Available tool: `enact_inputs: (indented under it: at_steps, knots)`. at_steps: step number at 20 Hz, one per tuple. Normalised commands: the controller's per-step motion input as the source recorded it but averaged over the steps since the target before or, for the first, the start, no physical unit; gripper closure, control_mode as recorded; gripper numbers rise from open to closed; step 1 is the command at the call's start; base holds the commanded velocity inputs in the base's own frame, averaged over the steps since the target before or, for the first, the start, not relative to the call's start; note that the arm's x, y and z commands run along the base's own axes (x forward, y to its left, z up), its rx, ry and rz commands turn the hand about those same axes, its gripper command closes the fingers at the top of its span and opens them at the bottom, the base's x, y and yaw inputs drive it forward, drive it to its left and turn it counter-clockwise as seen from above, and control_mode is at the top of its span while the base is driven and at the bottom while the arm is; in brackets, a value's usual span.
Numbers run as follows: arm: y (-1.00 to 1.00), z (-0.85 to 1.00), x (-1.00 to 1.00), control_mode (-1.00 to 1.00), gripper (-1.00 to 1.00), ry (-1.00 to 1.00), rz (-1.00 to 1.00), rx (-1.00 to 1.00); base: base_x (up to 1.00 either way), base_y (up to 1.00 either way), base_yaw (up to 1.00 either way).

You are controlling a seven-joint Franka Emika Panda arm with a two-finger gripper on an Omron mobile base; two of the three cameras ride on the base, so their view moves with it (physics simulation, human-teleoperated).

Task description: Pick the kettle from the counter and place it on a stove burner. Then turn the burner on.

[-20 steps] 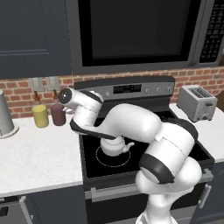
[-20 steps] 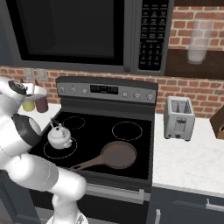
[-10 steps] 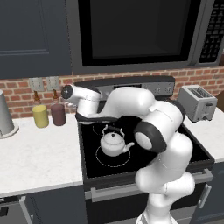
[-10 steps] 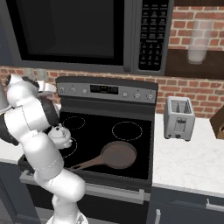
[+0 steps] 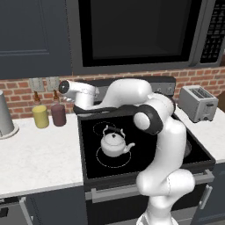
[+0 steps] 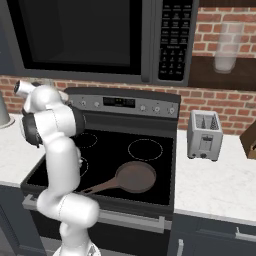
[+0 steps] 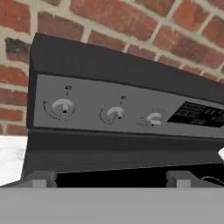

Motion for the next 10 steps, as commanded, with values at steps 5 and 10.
enact_inputs:
  at_steps: [5,10]
  knots:
    - [0.00,-0.16,0.42,-1.00,-1.00,0.00,-0.01,0.03,0.00,0.00,0.00]
    - [-0.01,-0.20,0.36,-1.00,-1.00,-0.03,-0.05,0.07,0.00,0.00,0.00]
